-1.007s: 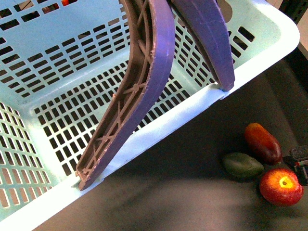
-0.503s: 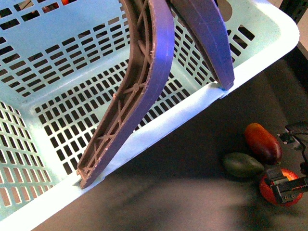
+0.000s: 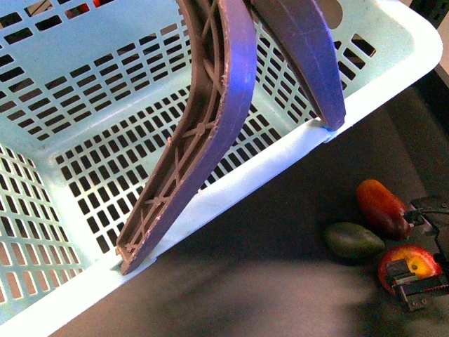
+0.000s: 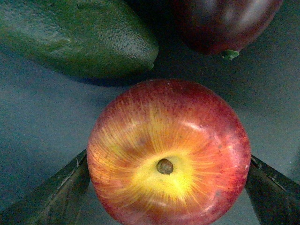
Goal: Pick apple with right arm and hold basket with left
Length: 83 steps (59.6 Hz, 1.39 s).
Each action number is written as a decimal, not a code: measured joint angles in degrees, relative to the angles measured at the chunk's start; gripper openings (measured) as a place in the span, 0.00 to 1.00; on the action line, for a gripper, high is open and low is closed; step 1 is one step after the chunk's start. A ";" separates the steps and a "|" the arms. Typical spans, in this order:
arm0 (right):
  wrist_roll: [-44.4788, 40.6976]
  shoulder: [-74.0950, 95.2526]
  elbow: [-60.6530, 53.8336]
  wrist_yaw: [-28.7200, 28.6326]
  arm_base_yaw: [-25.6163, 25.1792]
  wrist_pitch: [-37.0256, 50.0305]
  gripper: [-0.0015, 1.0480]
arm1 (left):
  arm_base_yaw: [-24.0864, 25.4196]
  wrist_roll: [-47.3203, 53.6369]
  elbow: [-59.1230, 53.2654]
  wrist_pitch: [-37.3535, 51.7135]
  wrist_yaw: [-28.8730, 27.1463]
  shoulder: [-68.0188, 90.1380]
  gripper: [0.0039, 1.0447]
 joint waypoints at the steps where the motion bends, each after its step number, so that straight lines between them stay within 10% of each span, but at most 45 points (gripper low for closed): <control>1: -0.02 0.02 0.02 0.00 0.02 0.02 0.82 | 0.00 0.00 0.00 0.00 0.00 0.00 0.18; 22: -0.09 -3.93 -1.09 -0.28 -0.42 -0.74 0.75 | 0.00 0.02 0.00 0.00 0.00 0.00 0.18; 52: 6.82 -51.47 -7.02 -5.05 -2.47 -14.01 0.73 | 0.00 0.02 0.00 0.00 0.00 0.00 0.18; 83: 18.95 -69.64 0.13 -0.33 14.01 -18.82 0.72 | 0.00 0.02 0.00 0.00 0.00 0.00 0.18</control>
